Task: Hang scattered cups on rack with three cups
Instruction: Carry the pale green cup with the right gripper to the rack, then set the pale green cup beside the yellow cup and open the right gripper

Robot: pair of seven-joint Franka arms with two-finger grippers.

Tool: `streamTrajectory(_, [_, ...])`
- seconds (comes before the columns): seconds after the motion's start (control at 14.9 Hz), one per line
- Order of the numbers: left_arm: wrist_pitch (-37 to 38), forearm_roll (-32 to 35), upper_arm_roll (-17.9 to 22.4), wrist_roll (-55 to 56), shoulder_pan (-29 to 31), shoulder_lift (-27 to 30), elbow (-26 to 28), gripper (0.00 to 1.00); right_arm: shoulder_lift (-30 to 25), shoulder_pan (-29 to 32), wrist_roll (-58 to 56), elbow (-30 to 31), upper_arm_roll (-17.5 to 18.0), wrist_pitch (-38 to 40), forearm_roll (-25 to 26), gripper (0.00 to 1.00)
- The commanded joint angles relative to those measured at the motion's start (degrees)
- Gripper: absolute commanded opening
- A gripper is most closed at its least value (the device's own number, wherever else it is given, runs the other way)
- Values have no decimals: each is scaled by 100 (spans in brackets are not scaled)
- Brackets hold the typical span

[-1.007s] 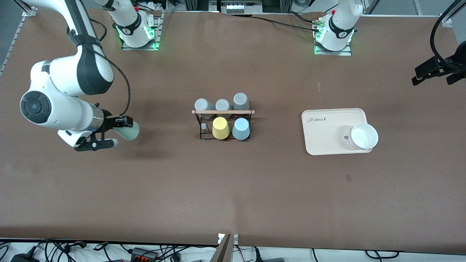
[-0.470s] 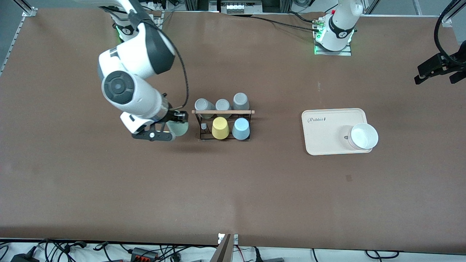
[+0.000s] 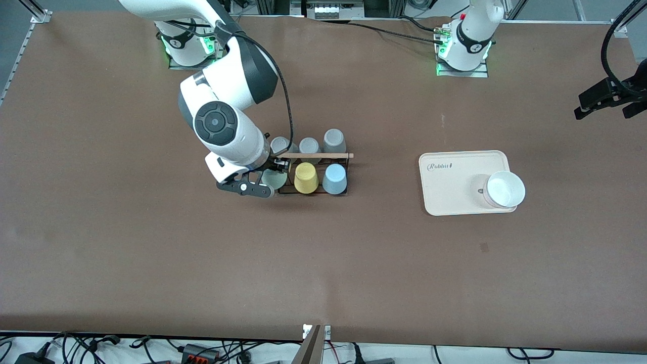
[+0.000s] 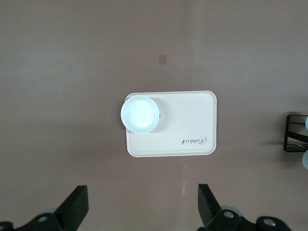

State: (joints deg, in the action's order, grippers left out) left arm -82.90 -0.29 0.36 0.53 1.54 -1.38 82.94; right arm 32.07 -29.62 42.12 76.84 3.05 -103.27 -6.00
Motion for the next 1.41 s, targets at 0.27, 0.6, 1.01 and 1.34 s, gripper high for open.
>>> streamTrajectory(0.27, [98,-32,-35,-141,22,-55,-128,100,370,-123,279,-214,-41,-149,-42,24])
streamTrajectory(0.6, [107,-24,-35,-149,22,-55,-111,100,572,-158,262,-214,-41,-176,-42,24])
streamTrajectory(1.01, [107,-15,-27,-141,22,-46,-111,100,774,-123,262,-213,-41,-176,-261,25])
streamTrajectory(1.34, [107,-15,-36,-141,22,-46,-102,100,836,-132,279,-205,-41,-168,-306,42])
